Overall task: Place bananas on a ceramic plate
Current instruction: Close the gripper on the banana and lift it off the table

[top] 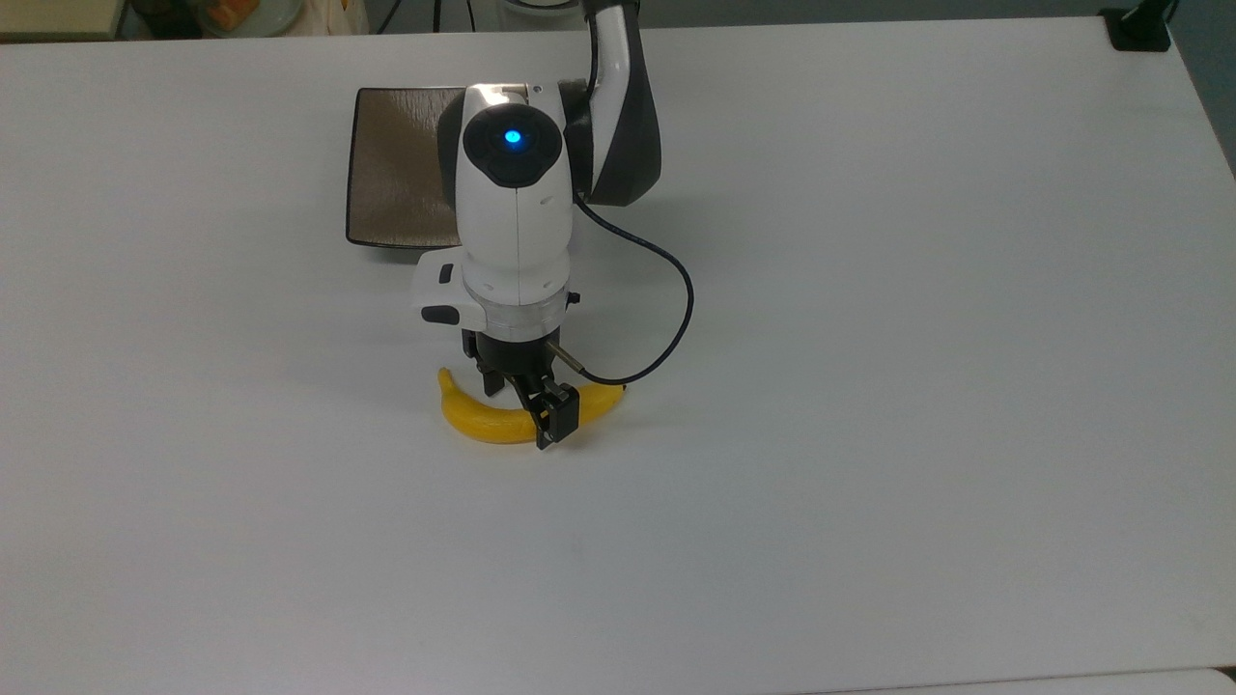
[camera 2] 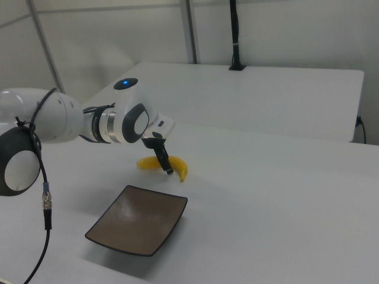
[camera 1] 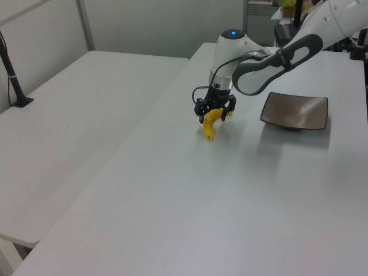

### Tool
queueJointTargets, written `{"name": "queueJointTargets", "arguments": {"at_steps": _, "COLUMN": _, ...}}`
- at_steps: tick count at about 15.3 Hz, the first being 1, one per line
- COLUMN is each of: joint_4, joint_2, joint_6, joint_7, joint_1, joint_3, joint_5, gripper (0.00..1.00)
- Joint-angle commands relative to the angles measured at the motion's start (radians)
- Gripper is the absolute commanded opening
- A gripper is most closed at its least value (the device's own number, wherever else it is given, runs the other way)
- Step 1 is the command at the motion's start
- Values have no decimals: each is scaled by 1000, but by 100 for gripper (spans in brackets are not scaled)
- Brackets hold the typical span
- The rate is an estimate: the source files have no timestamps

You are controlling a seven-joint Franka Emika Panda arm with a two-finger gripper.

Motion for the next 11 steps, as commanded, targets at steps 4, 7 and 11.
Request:
{"name": "queueJointTargets", "arguments": {"at_steps": 4, "joint_4": 20, "joint_2": 10, "joint_6": 57, "joint_7": 19, "joint_1": 5, "joint_3": -4, "joint_5": -26, "gripper": 29}}
{"name": "queueJointTargets", "arguments": {"at_steps": 7, "joint_4": 34, "joint_2": 5, "joint_6": 54, "joint_7": 15, "joint_1": 5, "joint_3": -4, "joint_5": -26, "gripper": 29}}
{"name": "queueJointTargets", "arguments": {"at_steps": 11, "joint_4": 35, "joint_2": -44, "joint_6": 40, "joint_7": 13, "joint_1": 4, "joint_3": -4, "joint_5": -26, "gripper": 29}}
